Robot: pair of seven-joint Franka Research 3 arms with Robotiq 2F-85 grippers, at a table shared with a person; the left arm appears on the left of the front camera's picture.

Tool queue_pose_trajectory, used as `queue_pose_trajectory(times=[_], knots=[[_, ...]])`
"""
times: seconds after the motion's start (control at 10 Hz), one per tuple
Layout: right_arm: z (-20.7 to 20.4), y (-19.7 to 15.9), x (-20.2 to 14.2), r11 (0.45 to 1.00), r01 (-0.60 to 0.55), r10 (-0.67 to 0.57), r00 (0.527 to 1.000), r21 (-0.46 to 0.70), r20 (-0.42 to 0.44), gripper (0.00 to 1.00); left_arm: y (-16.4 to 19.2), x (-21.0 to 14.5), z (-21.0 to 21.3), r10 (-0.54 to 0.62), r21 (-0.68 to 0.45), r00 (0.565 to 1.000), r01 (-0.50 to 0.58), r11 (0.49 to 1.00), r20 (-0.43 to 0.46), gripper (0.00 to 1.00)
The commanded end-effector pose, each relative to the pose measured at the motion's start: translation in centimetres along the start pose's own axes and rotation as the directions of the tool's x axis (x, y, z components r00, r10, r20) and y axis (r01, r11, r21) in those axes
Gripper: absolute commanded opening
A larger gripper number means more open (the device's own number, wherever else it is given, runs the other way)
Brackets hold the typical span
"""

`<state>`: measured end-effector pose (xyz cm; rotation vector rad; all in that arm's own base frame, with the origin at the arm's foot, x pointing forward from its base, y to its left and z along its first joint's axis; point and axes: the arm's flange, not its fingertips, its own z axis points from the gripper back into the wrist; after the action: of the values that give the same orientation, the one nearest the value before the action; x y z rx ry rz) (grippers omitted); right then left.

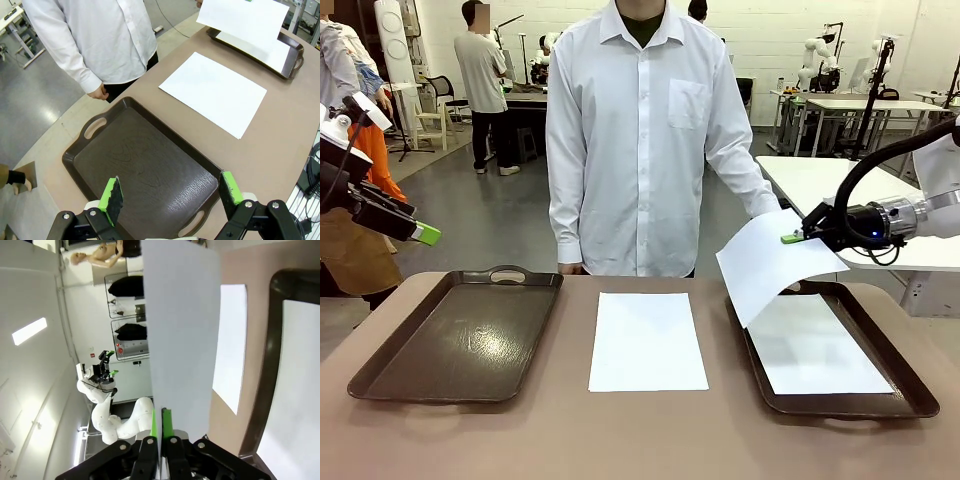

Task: Sort the A4 documents.
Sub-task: Place the A4 Paper in the designated Handle tray.

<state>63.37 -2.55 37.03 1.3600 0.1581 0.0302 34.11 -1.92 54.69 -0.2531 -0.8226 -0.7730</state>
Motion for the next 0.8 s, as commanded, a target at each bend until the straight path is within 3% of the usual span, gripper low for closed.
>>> queue_pose_trajectory(times=[0.0, 0.7], knots=[[0.6, -0.9, -1.6, 0.999, -0.036, 0.035, 0.999, -0.013, -0.002, 0.01, 0.1, -0.1, 0.0, -0.009, -0.007, 1.000, 0.009, 1.000, 0.002, 1.00], [2.7, -5.0, -3.9, 0.985, -0.136, 0.124, 0.986, -0.105, -0.111, 0.01, 0.1, -0.1, 0.0, -0.009, -0.007, 1.000, 0.009, 1.000, 0.002, 1.00]])
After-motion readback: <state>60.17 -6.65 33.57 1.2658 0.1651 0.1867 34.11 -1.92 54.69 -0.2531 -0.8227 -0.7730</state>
